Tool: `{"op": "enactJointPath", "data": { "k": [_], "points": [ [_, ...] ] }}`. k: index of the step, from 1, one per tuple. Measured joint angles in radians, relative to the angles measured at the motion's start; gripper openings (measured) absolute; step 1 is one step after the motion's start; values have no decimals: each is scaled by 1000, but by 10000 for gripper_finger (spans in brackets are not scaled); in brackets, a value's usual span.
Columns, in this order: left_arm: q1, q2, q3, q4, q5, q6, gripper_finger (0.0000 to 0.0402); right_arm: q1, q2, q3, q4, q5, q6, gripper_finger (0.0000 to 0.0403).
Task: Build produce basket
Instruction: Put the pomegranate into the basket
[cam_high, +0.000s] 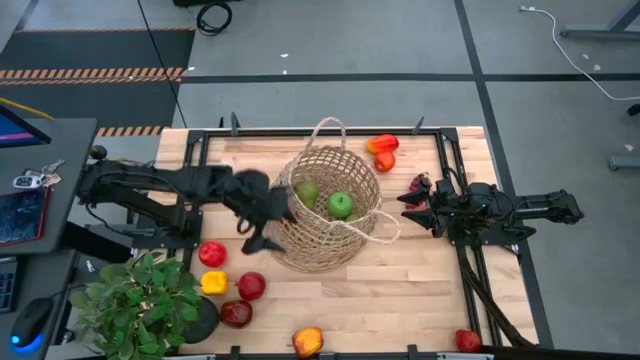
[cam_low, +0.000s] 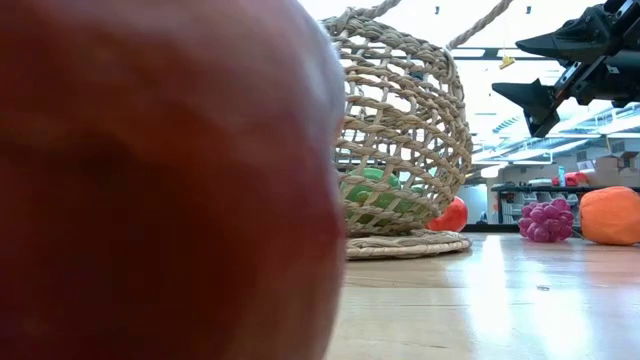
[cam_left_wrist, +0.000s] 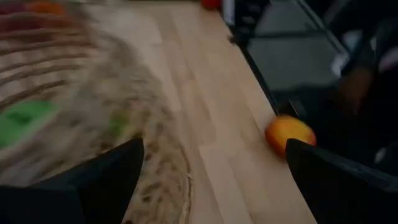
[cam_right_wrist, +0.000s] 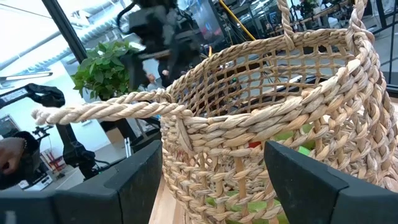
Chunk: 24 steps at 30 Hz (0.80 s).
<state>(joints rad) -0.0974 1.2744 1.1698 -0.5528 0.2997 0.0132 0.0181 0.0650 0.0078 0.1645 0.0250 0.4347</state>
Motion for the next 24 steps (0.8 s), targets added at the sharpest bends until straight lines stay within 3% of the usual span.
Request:
{"op": "enactJointPath", "data": {
  "k": [8,14,19,24],
  "points": [
    [-108,76,0,-93,-4,84,396,0,0,0,0,0,0,284],
    [-226,128,0,-182,-12,233,396,0,0,0,-1,0,0,284],
    [-302,181,0,-240,-36,246,396,0,0,0,0,0,0,284],
    [-367,224,0,-276,-171,262,396,0,0,0,0,0,0,284]
  ]
}}
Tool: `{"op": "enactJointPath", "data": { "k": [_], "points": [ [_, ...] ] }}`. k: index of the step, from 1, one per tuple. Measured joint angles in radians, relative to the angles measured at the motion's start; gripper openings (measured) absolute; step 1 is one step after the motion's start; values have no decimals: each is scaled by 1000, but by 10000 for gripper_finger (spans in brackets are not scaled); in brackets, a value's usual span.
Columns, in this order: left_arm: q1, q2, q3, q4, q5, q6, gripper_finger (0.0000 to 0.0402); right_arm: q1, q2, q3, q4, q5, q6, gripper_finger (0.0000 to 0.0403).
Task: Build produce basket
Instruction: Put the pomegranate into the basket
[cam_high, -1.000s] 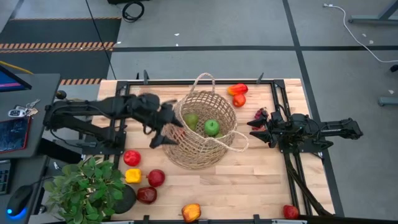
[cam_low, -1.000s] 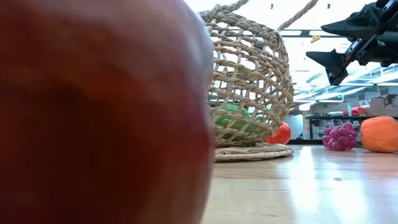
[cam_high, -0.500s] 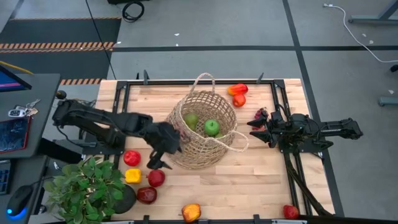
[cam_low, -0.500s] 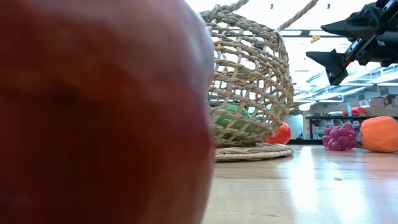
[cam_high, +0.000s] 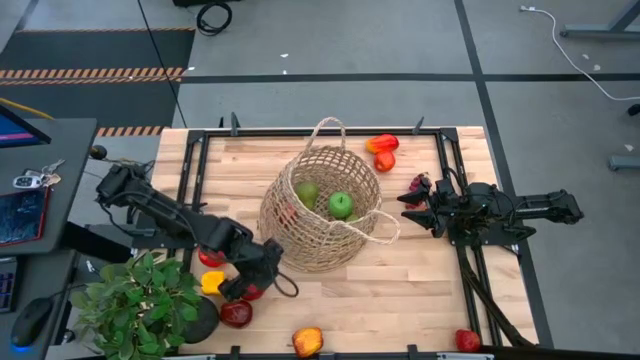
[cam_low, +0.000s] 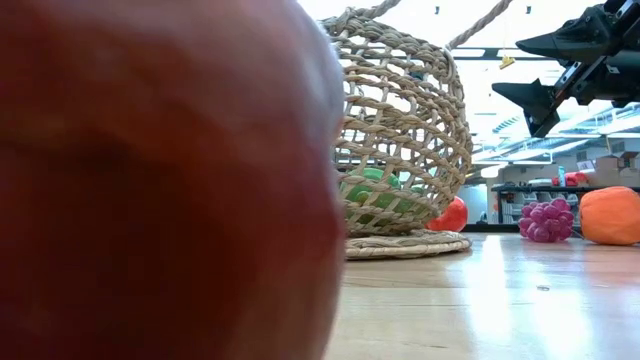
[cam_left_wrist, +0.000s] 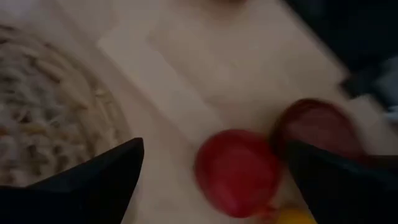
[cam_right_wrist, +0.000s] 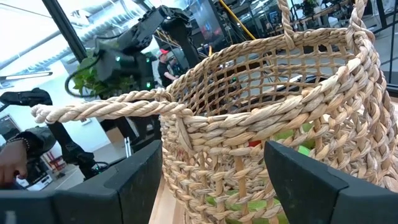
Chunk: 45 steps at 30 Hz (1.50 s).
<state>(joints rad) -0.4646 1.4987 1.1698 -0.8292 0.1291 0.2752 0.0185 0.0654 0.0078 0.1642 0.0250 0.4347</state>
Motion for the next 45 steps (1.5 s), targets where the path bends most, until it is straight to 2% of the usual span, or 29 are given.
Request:
{"op": "enactJointPath", "data": {
  "k": [3,13,21,24,29,36,40,45],
  "points": [
    [-31,30,0,-8,-67,4,396,0,0,0,0,0,0,284],
    [-78,107,0,-37,-73,-32,396,0,0,0,0,0,0,284],
    [-83,107,0,-40,-79,-190,396,0,0,0,0,0,0,284],
    [-83,107,0,-49,-128,-238,396,0,0,0,0,0,0,284],
    [-72,107,0,-191,-199,-357,396,0,0,0,0,0,0,284],
    [10,93,0,-458,-283,-596,396,0,0,0,0,0,0,284],
    [25,47,-19,-456,-340,-646,396,0,0,0,0,0,0,284],
    [58,-30,-94,-442,-354,-703,396,0,0,0,0,0,0,284]
  ]
}}
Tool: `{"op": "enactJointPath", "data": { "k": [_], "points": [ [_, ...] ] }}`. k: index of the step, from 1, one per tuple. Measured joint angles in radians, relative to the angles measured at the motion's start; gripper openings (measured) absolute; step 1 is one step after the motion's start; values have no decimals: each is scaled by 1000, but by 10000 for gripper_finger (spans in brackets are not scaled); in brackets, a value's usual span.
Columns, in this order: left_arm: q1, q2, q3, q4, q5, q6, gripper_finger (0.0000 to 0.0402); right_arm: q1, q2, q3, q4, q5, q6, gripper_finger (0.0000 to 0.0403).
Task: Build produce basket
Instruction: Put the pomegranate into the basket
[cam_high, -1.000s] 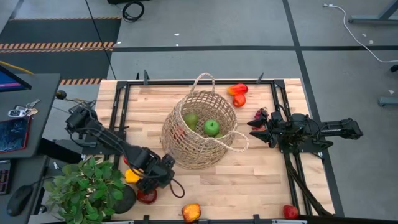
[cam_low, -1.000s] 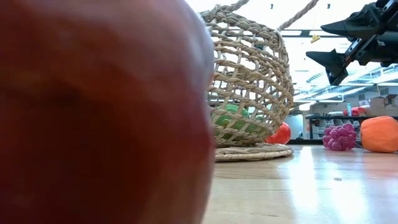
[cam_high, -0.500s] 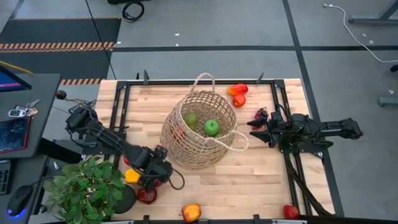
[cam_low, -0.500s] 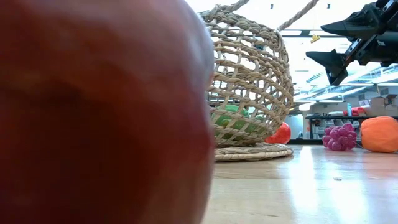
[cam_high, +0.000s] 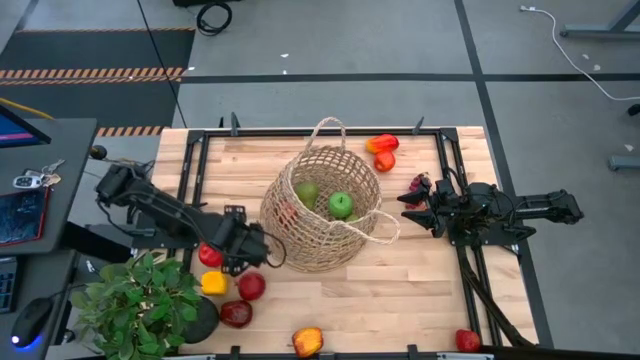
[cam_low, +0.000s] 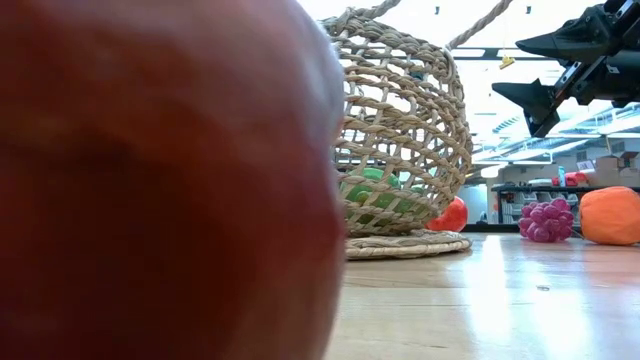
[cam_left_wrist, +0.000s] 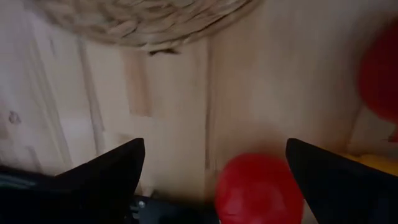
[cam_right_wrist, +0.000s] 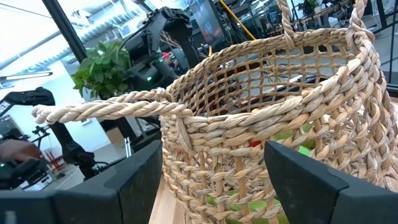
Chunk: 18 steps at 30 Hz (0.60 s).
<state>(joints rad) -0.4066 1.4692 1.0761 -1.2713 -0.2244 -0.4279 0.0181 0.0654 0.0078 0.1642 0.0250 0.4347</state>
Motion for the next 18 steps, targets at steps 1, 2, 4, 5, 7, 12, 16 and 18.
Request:
{"op": "enactJointPath", "data": {
  "k": [1,2,4,5,7,12,16,18],
  "points": [
    [5,-18,-12,0,3,-18,396,0,0,0,0,0,0,284],
    [8,-37,-21,0,20,-39,396,0,0,0,0,0,0,284],
    [14,-62,-39,-8,90,-72,396,0,0,0,0,0,0,284],
    [14,-65,-46,-13,120,-92,396,0,0,0,0,0,0,284],
    [7,-71,-58,-29,173,-136,396,0,0,0,0,0,0,284],
    [-24,-71,-104,-83,286,-224,396,0,0,0,0,0,0,284],
    [-57,-71,-128,-136,307,-289,396,0,0,0,0,0,0,284],
    [-72,-71,-133,-143,308,-309,396,0,0,0,0,0,0,284]
  ]
}}
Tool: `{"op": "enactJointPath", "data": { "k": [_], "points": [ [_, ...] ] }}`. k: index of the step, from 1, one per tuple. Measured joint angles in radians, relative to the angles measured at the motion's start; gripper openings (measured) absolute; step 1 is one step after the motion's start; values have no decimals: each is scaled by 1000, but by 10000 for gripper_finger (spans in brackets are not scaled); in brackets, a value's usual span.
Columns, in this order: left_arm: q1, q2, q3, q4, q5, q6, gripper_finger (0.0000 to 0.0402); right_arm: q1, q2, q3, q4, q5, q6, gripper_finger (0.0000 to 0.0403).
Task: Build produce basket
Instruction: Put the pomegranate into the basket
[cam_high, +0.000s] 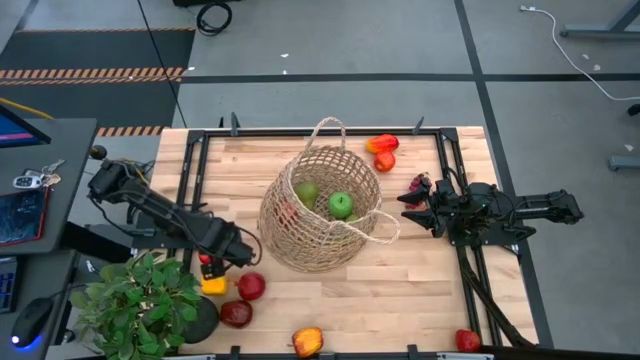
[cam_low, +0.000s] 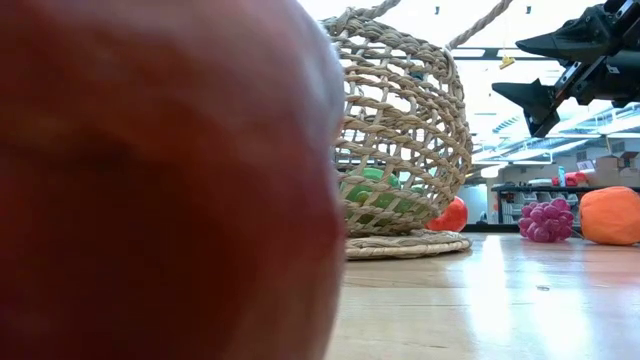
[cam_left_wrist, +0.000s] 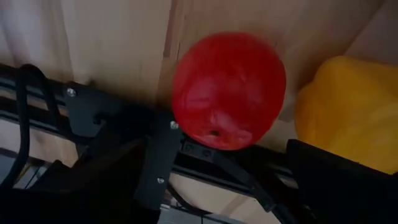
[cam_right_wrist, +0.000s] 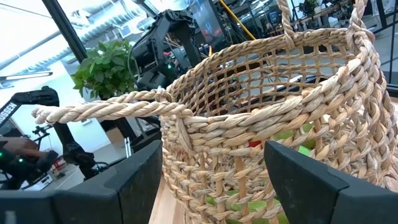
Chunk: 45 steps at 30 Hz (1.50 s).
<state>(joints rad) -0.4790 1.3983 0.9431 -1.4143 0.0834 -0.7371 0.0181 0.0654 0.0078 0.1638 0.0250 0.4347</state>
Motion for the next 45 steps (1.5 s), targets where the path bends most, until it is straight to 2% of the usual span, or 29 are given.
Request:
{"op": "enactJointPath", "data": {
  "k": [14,18,24,31,45],
  "points": [
    [-41,2,-8,-12,21,-91,396,0,0,0,0,0,0,284],
    [-41,2,-70,38,56,-87,396,0,0,0,0,0,0,284],
    [-35,2,-150,143,56,-69,396,0,0,0,0,0,0,284],
    [-4,9,-152,205,6,-58,396,0,0,0,0,0,0,284],
    [5,31,-148,242,-21,-14,378,0,0,0,0,0,0,284]
  ]
}}
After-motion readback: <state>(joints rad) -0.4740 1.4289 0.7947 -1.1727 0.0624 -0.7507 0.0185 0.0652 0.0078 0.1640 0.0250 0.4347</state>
